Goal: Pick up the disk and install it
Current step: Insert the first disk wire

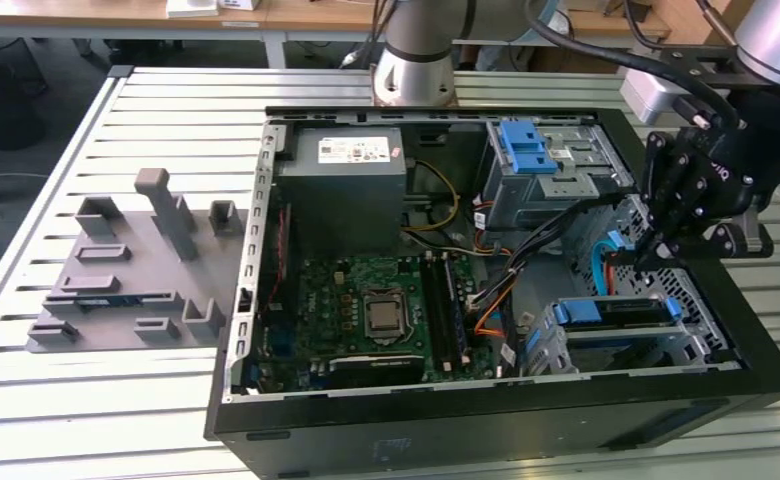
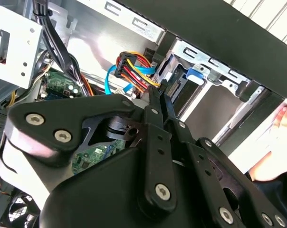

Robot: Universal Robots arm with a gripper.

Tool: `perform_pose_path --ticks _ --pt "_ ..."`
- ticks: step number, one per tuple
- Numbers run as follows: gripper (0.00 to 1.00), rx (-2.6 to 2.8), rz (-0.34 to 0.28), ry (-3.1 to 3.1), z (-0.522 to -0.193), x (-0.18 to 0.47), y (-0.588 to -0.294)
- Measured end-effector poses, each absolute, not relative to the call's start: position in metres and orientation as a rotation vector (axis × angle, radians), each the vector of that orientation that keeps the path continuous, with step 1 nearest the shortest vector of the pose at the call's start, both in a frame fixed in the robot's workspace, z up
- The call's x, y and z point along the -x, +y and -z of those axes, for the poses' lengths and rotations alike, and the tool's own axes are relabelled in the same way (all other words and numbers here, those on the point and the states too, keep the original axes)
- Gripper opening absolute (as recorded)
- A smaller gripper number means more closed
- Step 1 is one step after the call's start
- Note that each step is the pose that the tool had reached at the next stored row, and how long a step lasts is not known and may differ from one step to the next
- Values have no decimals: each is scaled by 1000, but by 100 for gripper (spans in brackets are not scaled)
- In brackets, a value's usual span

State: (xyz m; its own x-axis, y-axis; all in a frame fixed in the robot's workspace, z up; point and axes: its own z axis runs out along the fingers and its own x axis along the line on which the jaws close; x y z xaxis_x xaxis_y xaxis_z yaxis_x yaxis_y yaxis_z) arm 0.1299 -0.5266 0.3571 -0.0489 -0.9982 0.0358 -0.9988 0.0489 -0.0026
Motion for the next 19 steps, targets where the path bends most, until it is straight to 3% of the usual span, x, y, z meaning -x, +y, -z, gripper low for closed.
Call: perform_pose_path --ticks 19 --pt "16 -2152 -35 -2260 -348 -130 -533"
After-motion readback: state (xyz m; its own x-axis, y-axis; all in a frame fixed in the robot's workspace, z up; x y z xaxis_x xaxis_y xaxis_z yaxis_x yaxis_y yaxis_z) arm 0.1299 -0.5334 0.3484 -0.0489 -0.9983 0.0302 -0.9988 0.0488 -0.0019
